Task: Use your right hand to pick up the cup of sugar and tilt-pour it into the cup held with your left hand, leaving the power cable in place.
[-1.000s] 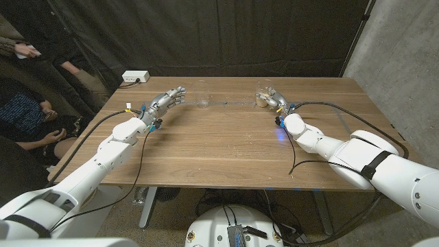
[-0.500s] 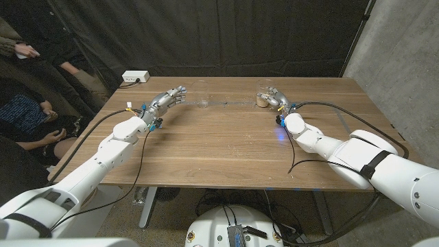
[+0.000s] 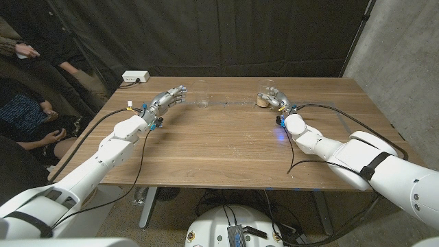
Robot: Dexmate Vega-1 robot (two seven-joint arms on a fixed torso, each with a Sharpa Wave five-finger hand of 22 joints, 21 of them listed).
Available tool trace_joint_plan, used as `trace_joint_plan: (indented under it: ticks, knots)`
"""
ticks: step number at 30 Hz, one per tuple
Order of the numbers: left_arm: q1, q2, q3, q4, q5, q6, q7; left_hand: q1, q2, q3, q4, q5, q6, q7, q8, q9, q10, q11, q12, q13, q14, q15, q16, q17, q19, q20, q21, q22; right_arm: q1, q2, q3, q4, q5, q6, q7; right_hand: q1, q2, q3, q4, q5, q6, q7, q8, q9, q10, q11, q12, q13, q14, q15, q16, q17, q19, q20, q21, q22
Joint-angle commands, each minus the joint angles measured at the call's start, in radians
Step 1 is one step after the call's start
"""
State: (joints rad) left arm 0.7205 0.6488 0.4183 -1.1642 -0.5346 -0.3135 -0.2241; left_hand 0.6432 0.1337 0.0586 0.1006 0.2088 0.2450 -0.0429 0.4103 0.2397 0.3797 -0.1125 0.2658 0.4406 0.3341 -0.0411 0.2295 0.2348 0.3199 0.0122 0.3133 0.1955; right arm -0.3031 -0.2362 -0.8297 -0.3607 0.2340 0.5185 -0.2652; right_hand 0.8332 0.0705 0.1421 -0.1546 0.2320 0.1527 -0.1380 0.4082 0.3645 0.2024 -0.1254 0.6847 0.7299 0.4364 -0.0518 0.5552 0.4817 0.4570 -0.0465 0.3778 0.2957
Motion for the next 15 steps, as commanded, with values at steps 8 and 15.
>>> trace_joint_plan:
  ticks: [8, 15]
  knots:
    - [0.001, -0.001, 0.012, -0.007, 0.029, -0.013, 0.016, 0.004, 0.005, 0.008, -0.004, 0.007, 0.011, -0.005, -0.002, 0.002, 0.009, 0.004, -0.003, 0.003, 0.008, -0.072, 0.003, 0.003, 0.008, -0.008, -0.002, 0.002, -0.029, -0.025, 0.029, -0.002, 0.003, 0.144, 0.001, 0.029, 0.001, -0.002, -0.001, -0.001, 0.038, -0.013, 0.031, 0.019, 0.029, -0.013, 0.036, 0.031, 0.022, -0.178, 0.022, 0.169, 0.01, -0.145, 0.012, 0.009]
    - [0.006, 0.004, 0.019, -0.021, 0.049, -0.019, 0.028, 0.006, 0.003, 0.01, -0.006, 0.007, 0.011, -0.006, -0.003, 0.002, 0.012, 0.001, -0.003, 0.003, 0.01, -0.073, 0.004, 0.003, 0.011, -0.007, -0.002, 0.002, -0.041, -0.049, 0.044, -0.007, -0.013, 0.237, 0.001, 0.038, 0.001, -0.002, 0.0, -0.003, 0.05, -0.019, 0.043, 0.028, 0.04, -0.019, 0.052, 0.045, 0.026, -0.179, 0.023, 0.178, 0.001, -0.142, 0.01, 0.009]
